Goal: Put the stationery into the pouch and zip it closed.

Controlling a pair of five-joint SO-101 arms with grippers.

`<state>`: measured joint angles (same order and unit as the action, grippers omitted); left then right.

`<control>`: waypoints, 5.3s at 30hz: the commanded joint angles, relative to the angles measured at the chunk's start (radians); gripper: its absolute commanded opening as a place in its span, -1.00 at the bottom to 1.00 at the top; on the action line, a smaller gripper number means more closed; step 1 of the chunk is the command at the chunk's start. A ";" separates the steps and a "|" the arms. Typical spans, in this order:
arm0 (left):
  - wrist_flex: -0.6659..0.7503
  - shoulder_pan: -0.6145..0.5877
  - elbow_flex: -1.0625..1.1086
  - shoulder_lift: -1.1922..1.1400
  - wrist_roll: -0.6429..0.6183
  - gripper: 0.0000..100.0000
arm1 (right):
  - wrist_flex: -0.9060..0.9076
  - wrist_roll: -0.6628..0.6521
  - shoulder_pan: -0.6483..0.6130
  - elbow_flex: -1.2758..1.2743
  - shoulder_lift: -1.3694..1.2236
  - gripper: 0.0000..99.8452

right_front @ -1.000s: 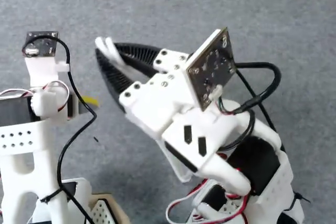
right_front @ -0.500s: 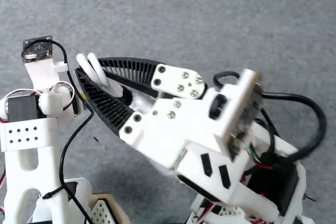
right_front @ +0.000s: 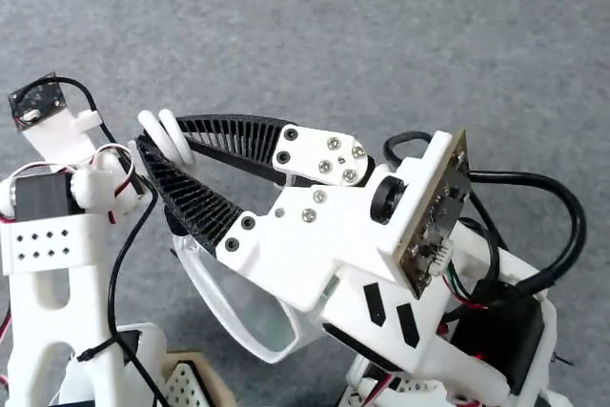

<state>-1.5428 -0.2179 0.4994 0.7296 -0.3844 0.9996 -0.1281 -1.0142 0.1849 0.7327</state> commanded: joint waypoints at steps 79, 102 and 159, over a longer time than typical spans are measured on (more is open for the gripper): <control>-0.215 -0.090 -0.274 -0.101 0.925 -0.31 | -0.256 -0.012 0.568 0.097 0.001 -0.98; -0.216 -0.090 -0.274 -0.101 0.836 -0.31 | -0.683 -0.146 0.796 -0.047 -0.179 -0.98; 0.003 0.452 -0.203 -0.100 0.540 -0.23 | -0.422 0.081 0.695 0.013 -0.177 -0.98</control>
<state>-1.6011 0.1964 0.3061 0.6191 0.1788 0.5746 -0.0514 -0.3253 0.1465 0.5455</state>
